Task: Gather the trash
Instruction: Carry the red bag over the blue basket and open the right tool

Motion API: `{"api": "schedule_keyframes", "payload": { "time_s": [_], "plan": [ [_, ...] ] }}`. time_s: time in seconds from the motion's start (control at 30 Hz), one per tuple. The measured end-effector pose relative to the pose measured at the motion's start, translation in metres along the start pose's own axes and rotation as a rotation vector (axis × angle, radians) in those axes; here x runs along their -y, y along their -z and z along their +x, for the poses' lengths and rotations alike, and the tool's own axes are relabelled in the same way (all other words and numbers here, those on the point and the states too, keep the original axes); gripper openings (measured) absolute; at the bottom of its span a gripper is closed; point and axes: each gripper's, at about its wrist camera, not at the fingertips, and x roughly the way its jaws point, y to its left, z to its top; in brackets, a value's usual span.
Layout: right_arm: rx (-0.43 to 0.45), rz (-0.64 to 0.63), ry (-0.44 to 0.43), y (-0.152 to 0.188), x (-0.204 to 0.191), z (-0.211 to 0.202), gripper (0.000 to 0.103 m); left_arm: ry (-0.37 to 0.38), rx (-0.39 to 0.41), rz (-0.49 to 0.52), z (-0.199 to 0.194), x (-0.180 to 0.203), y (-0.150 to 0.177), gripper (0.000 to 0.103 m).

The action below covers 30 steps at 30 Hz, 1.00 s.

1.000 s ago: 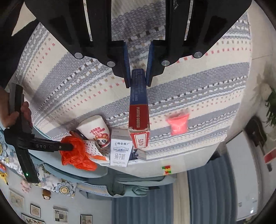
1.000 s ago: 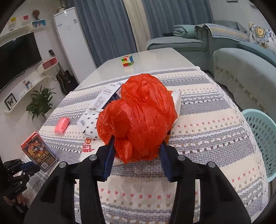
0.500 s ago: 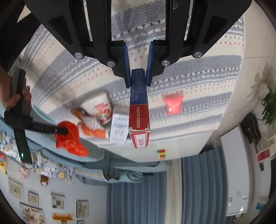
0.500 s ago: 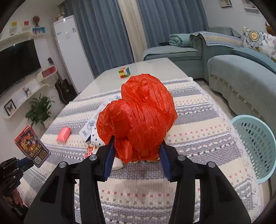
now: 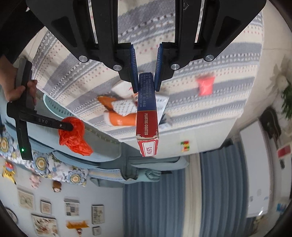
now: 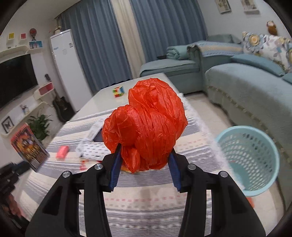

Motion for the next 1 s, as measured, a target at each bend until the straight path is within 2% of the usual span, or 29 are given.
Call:
{"api": "schedule_keyframes", "payload": {
  "time_s": [0.17,0.27,0.33,0.43,0.6,0.8,1.0],
  "plan": [
    [0.013,0.006,0.048,-0.002,0.025,-0.01,0.043,0.025,0.025,0.013,0.01,0.02,-0.028,0.016],
    [0.037,0.008,0.074,-0.005,0.043,-0.021,0.043,0.016,0.066,0.089,0.014,0.047,-0.046,0.016],
    [0.056,-0.004,0.102,-0.008,0.055,-0.028,0.043,0.037,0.079,0.116,0.019,0.063,-0.057,0.016],
    [0.094,-0.037,0.172,-0.009,0.07,-0.035,0.043,0.052,0.092,0.147,0.03,0.09,-0.072,0.016],
    [0.1,0.004,0.223,-0.01,0.104,-0.038,0.043,0.073,0.116,0.158,0.051,0.133,-0.091,0.016],
    [0.094,-0.043,0.336,-0.007,0.133,-0.036,0.043,0.09,0.095,0.119,0.093,0.178,-0.102,0.016],
    [0.048,-0.059,0.43,0.006,0.164,-0.032,0.043,0.142,0.053,0.119,0.133,0.219,-0.104,0.016]
  ]
}}
